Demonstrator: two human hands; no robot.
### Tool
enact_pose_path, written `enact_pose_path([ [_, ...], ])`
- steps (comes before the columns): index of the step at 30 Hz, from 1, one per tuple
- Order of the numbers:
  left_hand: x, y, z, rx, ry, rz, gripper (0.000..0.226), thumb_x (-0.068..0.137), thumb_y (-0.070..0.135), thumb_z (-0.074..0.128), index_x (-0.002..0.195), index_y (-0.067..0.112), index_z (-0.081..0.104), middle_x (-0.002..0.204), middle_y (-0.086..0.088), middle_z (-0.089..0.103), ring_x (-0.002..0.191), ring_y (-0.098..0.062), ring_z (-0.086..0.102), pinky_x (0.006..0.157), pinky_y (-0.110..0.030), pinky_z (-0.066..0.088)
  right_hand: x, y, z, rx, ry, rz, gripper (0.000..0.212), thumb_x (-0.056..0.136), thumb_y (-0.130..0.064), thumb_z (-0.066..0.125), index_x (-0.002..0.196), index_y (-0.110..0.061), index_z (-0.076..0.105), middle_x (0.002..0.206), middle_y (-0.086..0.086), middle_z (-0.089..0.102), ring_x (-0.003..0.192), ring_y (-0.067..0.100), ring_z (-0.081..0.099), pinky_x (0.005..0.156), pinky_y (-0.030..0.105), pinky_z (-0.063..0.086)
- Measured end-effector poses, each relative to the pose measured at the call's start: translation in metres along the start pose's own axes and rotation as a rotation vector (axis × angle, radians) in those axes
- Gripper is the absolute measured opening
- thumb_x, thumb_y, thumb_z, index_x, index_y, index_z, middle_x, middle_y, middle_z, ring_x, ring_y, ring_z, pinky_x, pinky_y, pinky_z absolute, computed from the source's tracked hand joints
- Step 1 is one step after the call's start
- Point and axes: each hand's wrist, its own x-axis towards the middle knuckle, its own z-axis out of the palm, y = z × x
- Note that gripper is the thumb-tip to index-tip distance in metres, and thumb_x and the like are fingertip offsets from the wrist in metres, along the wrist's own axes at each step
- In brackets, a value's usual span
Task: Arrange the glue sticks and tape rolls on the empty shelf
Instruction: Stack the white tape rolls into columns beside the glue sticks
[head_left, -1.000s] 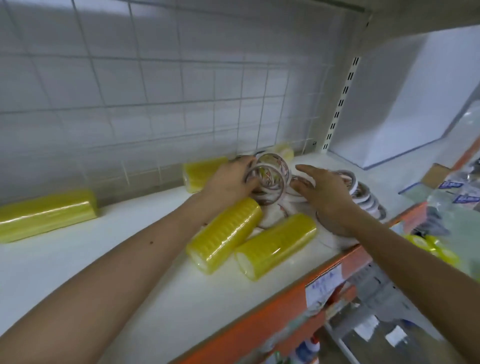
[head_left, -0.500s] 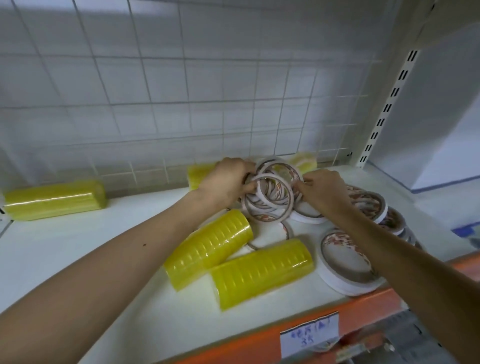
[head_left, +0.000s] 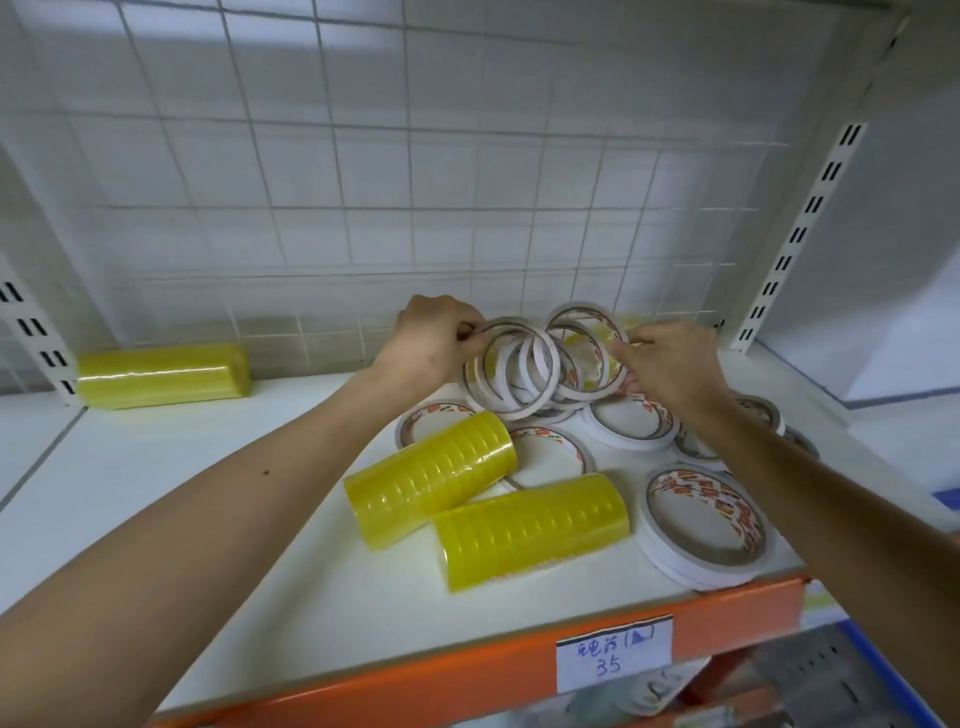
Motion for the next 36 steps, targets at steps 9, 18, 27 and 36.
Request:
enact_pose_path([
  [9, -0.036, -0.053, -0.069, 0.013, 0.107, -0.174, 0.018, 0.087, 0.015, 0.057, 0.07, 0.015, 0.062, 0.056, 0.002, 0.052, 0.059, -0.009, 0.049, 0.058, -0.02, 0.032, 0.0, -0.076, 0.033, -0.126, -0.045, -0.229, 0.028, 0.084, -0.019, 0.059, 0.074, 0.006, 0.069, 0.066, 0.021, 0.069, 0.07, 0.029, 0.067, 0.072, 0.034, 0.047],
  [18, -0.137, -0.142, -0.171, 0.139, 0.184, -0.337, 0.023, 0.082, 0.007, 0.057, 0.06, 0.011, 0.052, 0.049, -0.002, 0.037, 0.049, -0.013, 0.028, 0.049, -0.022, 0.024, -0.037, -0.204, 0.119, -0.083, -0.324, -0.256, 0.025, 0.083, -0.019, 0.056, 0.075, -0.001, 0.071, 0.063, 0.012, 0.068, 0.063, 0.012, 0.067, 0.071, 0.017, 0.048],
  [27, -0.286, -0.253, -0.279, 0.203, 0.222, -0.545, 0.025, 0.084, 0.013, 0.056, 0.06, 0.004, 0.058, 0.052, -0.008, 0.046, 0.051, -0.018, 0.035, 0.05, -0.026, 0.025, -0.134, -0.342, 0.236, 0.076, -0.549, -0.274, 0.028, 0.082, -0.02, 0.061, 0.073, 0.007, 0.066, 0.063, 0.016, 0.069, 0.069, 0.024, 0.07, 0.07, 0.03, 0.053],
  [36, -0.398, -0.342, -0.358, 0.185, 0.325, -0.722, 0.032, 0.085, 0.014, 0.056, 0.053, 0.012, 0.052, 0.058, -0.012, 0.059, 0.051, -0.017, 0.04, 0.057, -0.03, 0.036, -0.212, -0.466, 0.323, 0.07, -0.651, -0.395, 0.035, 0.082, -0.022, 0.061, 0.068, 0.011, 0.06, 0.059, 0.019, 0.065, 0.041, 0.004, 0.049, 0.045, 0.013, 0.036],
])
